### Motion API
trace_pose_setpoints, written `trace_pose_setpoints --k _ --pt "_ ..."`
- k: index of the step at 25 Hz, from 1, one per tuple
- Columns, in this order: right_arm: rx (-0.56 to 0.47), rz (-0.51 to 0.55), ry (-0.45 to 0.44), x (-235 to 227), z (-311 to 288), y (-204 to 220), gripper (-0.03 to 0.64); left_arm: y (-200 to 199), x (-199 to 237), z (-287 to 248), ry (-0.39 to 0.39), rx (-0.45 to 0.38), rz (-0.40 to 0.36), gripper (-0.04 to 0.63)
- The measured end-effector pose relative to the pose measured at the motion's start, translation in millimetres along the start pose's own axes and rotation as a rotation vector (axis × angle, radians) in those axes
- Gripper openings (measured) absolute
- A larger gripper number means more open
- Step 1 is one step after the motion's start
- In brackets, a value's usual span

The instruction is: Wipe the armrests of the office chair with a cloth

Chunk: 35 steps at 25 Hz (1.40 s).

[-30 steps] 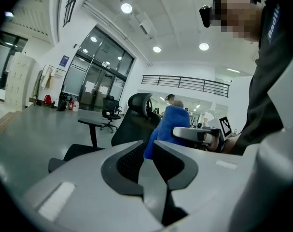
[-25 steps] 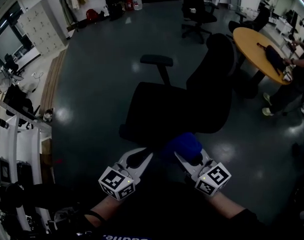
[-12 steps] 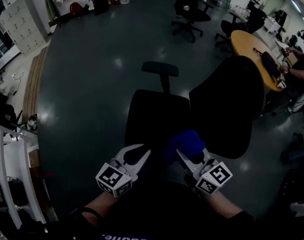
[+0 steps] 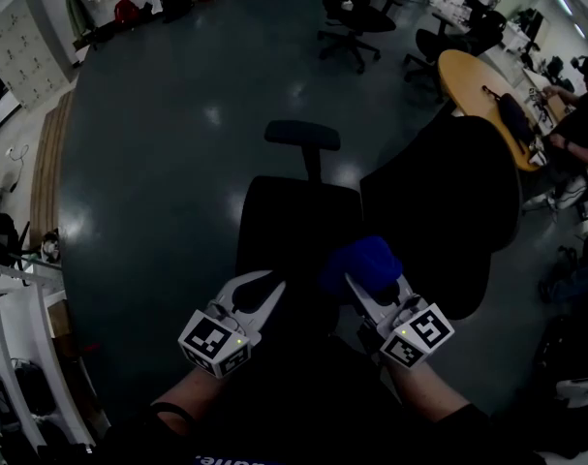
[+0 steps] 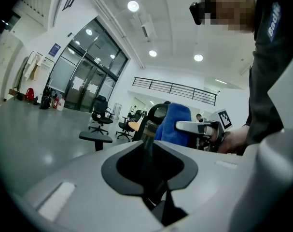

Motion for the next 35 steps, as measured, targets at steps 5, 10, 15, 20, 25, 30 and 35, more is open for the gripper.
trace_pose_setpoints --k 5,10,15,20,25,30,35 --pt "-0.002 -0.029 -0.03 -24.4 -3.8 2.3 0.138 -6.2 -6.6 -20.9 -0.026 0.013 -0.017 0.074" --pt "-0.014 -0.03 -0.098 -35.4 -11.0 -2.2 0.138 -13.7 -10.6 -36.0 -0.084 0.032 -0.03 0.074" --pt "-0.021 -0.044 -0.146 -49.3 -11.8 3.2 0.138 -11.9 -9.0 -58.1 -0.133 0.039 -0.056 0.075" --pt "-0.024 -0.052 -0.188 -64.3 -13.1 8.8 0.138 -19.4 3.7 -80.2 -0.205 0.01 -0.078 0.075" --pt "-0.023 -0.052 -0.15 -74.6 -26.4 13.0 0.138 -21.4 30.8 -84.5 -0.216 0.004 -0.1 0.075" --pt "-0.029 -0.041 -0.052 -94.3 -41.2 7.5 0.137 -30.4 76.2 -89.7 -0.211 0.025 -0.121 0.075" --pt "-0.021 -0.029 0.028 -113.7 -55.4 -0.1 0.138 -50.7 112.7 -100.7 -0.188 0.037 -0.137 0.074"
Point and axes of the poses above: the fingertips, and each gripper's own axes: z backward along the fingers, x to its left, y out of its underside, the point moved 2 cm from there along z, backward along the fingers, and after that the axes turned 9 degrees about z, right-handed, at the moved point
